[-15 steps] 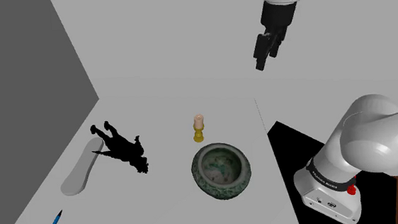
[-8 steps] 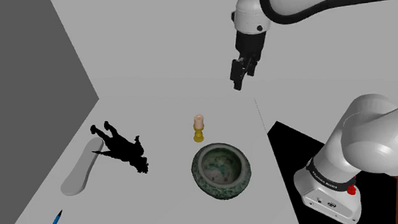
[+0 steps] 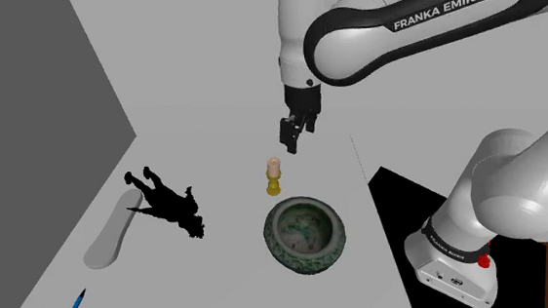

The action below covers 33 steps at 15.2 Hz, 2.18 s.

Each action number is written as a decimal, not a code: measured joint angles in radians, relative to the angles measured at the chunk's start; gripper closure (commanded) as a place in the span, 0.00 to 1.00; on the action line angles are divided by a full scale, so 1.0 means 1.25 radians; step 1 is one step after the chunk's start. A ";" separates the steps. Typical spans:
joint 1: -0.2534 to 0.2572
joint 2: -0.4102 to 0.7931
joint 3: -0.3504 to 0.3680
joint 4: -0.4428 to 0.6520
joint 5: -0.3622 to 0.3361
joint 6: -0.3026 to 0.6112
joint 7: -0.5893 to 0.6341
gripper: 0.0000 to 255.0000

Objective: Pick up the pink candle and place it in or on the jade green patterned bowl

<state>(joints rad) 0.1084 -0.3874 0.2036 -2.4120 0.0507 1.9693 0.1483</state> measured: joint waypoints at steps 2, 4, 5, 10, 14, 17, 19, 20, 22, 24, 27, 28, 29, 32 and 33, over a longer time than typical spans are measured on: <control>0.008 0.052 0.019 0.010 0.000 0.040 0.016 0.00; 0.014 0.107 0.035 0.029 -0.003 0.074 0.032 0.00; 0.018 0.126 0.042 0.030 -0.004 0.092 0.038 0.00; 0.020 0.179 0.053 0.020 -0.013 0.154 0.050 0.00; 0.020 0.203 0.056 -0.003 -0.019 0.200 0.056 0.00; 0.020 0.205 0.056 -0.008 -0.019 0.207 0.056 0.00; 0.020 0.205 0.056 -0.009 -0.019 0.208 0.056 0.00; 0.020 0.205 0.056 -0.009 -0.019 0.208 0.056 0.00; 0.020 0.205 0.056 -0.009 -0.019 0.208 0.056 1.00; 0.020 0.204 0.056 -0.008 -0.019 0.208 0.056 1.00; 0.020 0.204 0.056 -0.007 -0.019 0.207 0.056 1.00; 0.020 0.205 0.056 -0.007 -0.019 0.207 0.056 1.00; 0.020 0.205 0.056 -0.007 -0.019 0.207 0.057 1.00; 0.020 0.200 0.056 -0.006 -0.018 0.201 0.055 1.00; 0.020 0.195 0.055 -0.005 -0.016 0.195 0.054 1.00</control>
<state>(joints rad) 0.1336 -0.1437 0.2723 -2.4177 0.0301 2.2124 0.2152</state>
